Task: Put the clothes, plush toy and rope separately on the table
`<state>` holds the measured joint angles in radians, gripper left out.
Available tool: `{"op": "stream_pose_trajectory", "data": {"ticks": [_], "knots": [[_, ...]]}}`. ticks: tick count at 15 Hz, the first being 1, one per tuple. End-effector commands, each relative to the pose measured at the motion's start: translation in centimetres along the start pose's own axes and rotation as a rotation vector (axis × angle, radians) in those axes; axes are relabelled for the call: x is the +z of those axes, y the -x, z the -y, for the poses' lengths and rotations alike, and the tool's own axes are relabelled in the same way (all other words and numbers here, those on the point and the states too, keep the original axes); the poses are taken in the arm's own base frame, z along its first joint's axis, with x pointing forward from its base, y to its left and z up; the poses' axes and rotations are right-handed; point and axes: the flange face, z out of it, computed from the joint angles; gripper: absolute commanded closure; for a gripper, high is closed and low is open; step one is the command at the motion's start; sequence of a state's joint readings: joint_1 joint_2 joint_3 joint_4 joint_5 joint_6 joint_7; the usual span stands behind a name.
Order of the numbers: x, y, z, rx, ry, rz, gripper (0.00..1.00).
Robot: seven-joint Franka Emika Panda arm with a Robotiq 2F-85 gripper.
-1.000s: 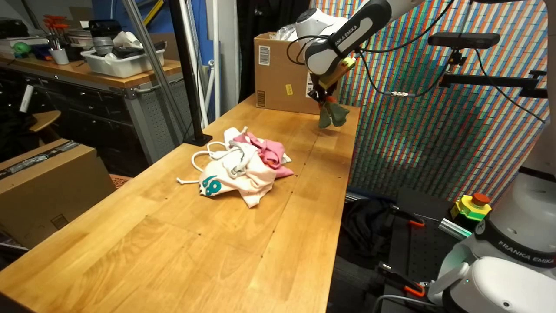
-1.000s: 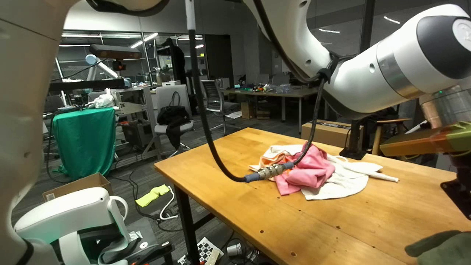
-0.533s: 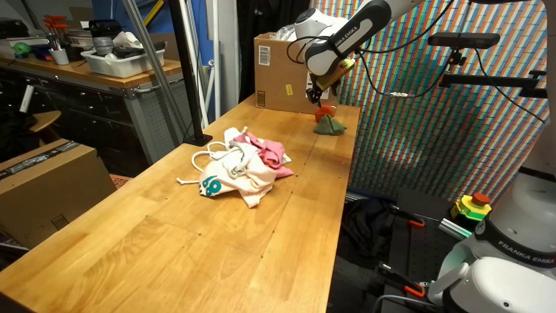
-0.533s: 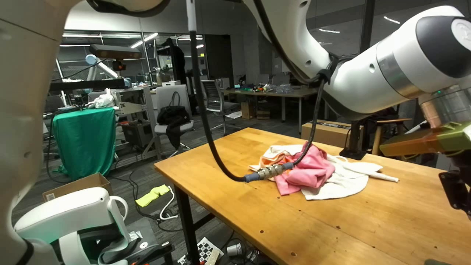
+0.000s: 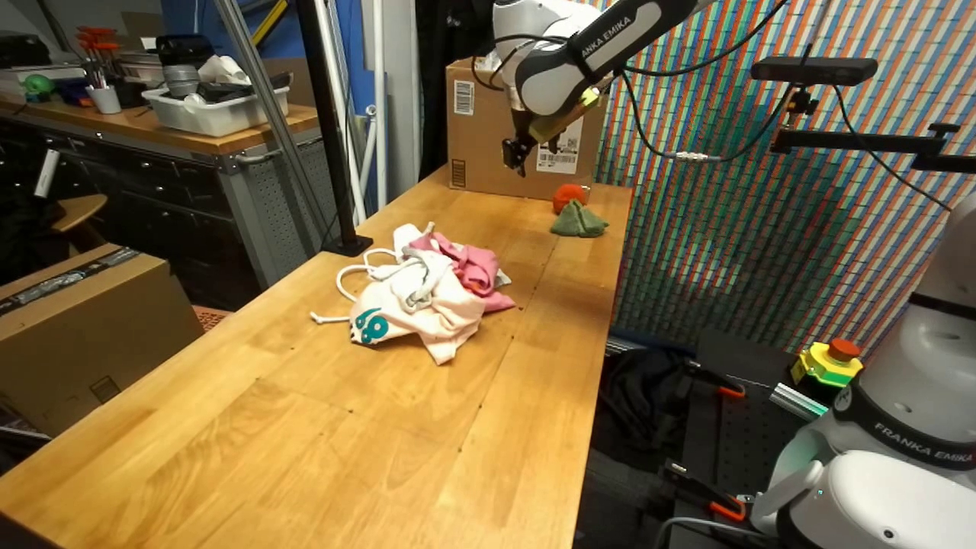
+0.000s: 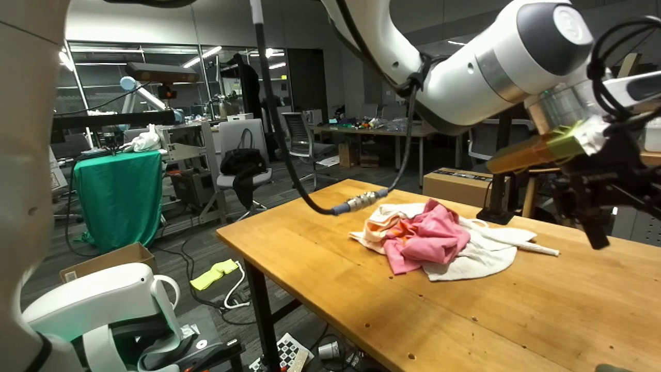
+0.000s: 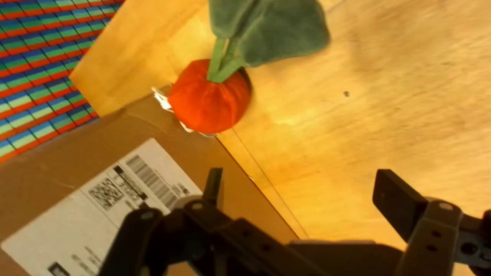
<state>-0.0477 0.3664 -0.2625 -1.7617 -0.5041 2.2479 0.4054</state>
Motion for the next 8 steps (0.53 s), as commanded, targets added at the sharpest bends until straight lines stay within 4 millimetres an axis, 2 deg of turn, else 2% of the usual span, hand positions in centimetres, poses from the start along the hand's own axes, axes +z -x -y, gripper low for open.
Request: {"op": "stream_pose_trajectory", "data": {"ticks": [1, 5, 8], "knots": [[-5.3, 2.2, 4.1, -0.142, -0.108, -0.072, 0.0], [-8.5, 4.7, 9.4, -0.301, -0.243, -0.084, 0.0], [-9.3, 6.7, 12.4, -0.418, -0.358, -0.047, 0.0]]}}
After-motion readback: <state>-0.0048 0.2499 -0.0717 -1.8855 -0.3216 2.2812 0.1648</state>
